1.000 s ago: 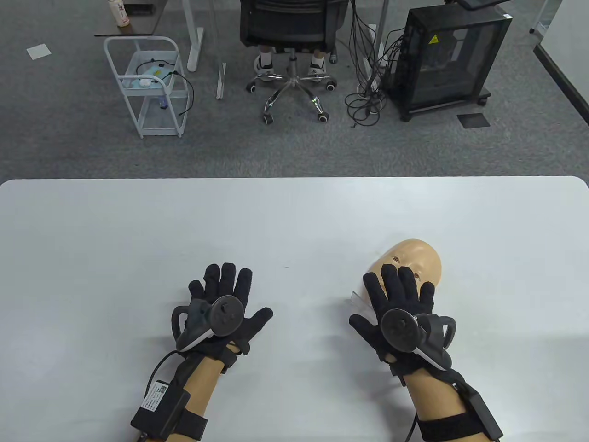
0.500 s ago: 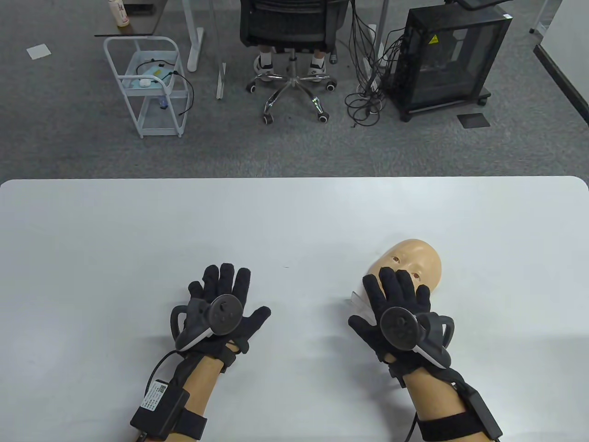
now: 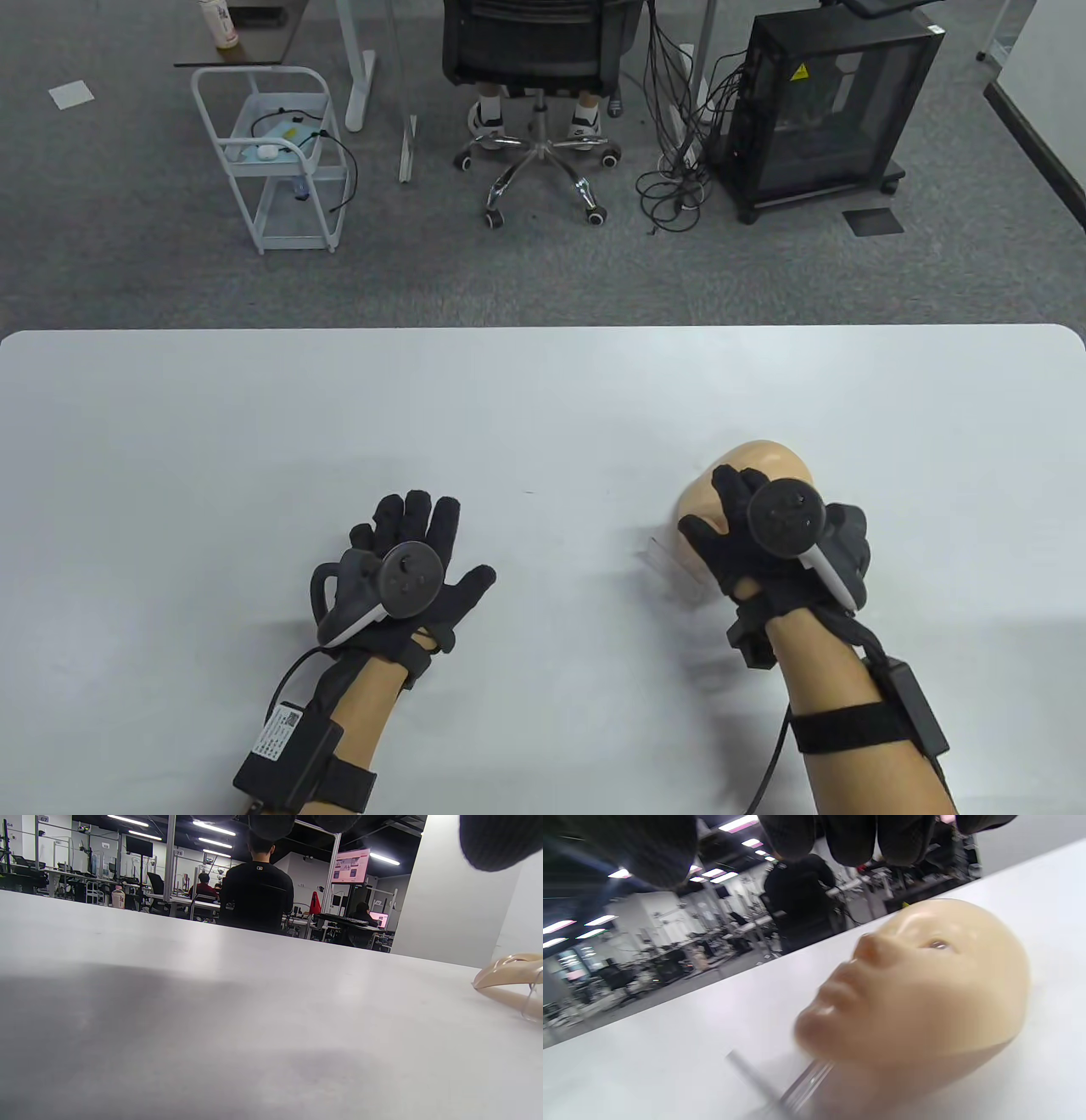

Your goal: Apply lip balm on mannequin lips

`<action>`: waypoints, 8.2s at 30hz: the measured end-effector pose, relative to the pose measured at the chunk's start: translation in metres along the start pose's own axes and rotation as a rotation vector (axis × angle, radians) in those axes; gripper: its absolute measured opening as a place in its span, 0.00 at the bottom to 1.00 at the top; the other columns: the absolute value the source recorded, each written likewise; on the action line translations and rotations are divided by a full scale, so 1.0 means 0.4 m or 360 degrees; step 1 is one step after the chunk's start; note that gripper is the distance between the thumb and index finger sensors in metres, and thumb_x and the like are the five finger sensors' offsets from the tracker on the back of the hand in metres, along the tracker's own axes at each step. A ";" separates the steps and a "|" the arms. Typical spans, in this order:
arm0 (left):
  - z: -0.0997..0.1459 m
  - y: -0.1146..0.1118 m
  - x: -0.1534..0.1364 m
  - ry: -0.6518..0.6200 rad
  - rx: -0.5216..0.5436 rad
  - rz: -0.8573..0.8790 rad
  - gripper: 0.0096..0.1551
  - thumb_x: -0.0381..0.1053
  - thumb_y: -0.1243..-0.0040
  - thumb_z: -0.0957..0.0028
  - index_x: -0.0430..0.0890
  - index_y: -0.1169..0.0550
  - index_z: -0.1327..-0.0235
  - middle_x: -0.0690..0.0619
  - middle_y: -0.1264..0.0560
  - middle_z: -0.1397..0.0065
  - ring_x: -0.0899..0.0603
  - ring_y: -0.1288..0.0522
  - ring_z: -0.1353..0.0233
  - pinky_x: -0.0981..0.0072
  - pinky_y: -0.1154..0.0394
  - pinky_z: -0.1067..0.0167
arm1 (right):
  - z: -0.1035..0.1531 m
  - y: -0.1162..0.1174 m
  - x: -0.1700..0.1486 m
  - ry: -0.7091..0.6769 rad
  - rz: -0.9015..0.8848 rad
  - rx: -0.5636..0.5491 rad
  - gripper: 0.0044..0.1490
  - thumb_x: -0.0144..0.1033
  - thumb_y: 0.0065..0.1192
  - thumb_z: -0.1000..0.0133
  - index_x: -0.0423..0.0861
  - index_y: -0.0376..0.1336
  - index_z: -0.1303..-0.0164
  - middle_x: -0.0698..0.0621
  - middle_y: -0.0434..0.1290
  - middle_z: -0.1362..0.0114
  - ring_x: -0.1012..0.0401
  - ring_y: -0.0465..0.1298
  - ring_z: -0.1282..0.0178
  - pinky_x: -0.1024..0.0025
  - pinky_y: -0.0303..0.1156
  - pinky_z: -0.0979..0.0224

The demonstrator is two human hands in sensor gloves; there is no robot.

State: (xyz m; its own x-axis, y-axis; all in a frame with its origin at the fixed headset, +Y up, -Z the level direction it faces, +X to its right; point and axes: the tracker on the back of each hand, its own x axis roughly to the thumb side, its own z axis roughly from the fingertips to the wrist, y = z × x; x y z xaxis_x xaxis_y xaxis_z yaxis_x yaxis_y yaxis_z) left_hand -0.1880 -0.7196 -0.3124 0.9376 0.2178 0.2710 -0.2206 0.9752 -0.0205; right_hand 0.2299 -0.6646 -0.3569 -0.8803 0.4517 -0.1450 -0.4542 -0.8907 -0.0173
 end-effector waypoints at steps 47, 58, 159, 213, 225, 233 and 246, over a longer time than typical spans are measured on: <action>0.022 0.038 -0.008 -0.0010 0.0023 0.0108 0.52 0.80 0.44 0.40 0.49 0.44 0.17 0.38 0.47 0.14 0.22 0.50 0.17 0.22 0.50 0.31 | -0.314 0.231 0.226 -0.0070 -0.0583 0.1063 0.31 0.51 0.66 0.40 0.46 0.72 0.32 0.47 0.81 0.60 0.49 0.77 0.65 0.41 0.74 0.42; 0.026 0.043 -0.020 0.0000 0.0025 0.0110 0.52 0.80 0.44 0.40 0.48 0.43 0.17 0.38 0.47 0.14 0.22 0.50 0.17 0.22 0.50 0.31 | -0.269 0.409 0.383 -0.0211 -0.0478 0.1314 0.30 0.52 0.66 0.40 0.47 0.72 0.33 0.47 0.80 0.57 0.49 0.77 0.63 0.40 0.73 0.40; 0.028 0.002 0.087 -0.0571 0.0134 0.1636 0.36 0.66 0.30 0.42 0.44 0.25 0.31 0.44 0.16 0.39 0.39 0.13 0.50 0.37 0.24 0.43 | 0.228 0.225 0.236 -0.0894 -0.1336 0.0350 0.37 0.47 0.78 0.47 0.45 0.66 0.31 0.45 0.82 0.37 0.48 0.85 0.47 0.48 0.79 0.39; 0.036 0.024 -0.048 -0.0135 0.0149 0.1895 0.28 0.62 0.29 0.39 0.44 0.22 0.37 0.43 0.14 0.46 0.42 0.14 0.59 0.40 0.23 0.46 | 0.064 0.260 0.003 0.0249 0.0426 0.0210 0.42 0.53 0.81 0.48 0.46 0.65 0.28 0.44 0.79 0.38 0.47 0.80 0.44 0.45 0.73 0.36; 0.025 -0.017 0.001 -0.0134 -0.0074 0.1988 0.29 0.63 0.29 0.39 0.42 0.20 0.41 0.45 0.11 0.51 0.44 0.12 0.65 0.42 0.20 0.50 | 0.237 0.142 0.187 -0.1160 -0.0437 -0.0373 0.42 0.57 0.74 0.48 0.48 0.64 0.28 0.44 0.73 0.26 0.45 0.77 0.32 0.41 0.72 0.32; 0.031 -0.072 0.060 -0.0033 -0.0428 0.2417 0.31 0.65 0.31 0.39 0.40 0.22 0.41 0.46 0.11 0.56 0.47 0.13 0.69 0.44 0.19 0.53 | 0.300 0.201 0.276 -0.1615 -0.0392 -0.0297 0.44 0.50 0.81 0.50 0.54 0.59 0.28 0.50 0.71 0.26 0.49 0.78 0.32 0.45 0.73 0.32; 0.035 -0.044 0.095 -0.0239 -0.0310 0.2311 0.26 0.62 0.31 0.38 0.46 0.24 0.39 0.44 0.15 0.52 0.43 0.17 0.64 0.41 0.25 0.46 | 0.233 0.246 0.243 -0.1132 -0.1373 0.0221 0.33 0.48 0.84 0.50 0.50 0.68 0.39 0.47 0.83 0.46 0.53 0.85 0.57 0.53 0.82 0.45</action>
State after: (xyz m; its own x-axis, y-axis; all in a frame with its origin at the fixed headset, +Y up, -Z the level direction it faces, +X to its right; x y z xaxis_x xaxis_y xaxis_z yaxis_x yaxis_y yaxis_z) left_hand -0.1522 -0.7291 -0.2885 -0.1081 0.9941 -0.0052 -0.8725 -0.0974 -0.4789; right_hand 0.0867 -0.7035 -0.2804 -0.1226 0.8796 0.4596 -0.9209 -0.2735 0.2777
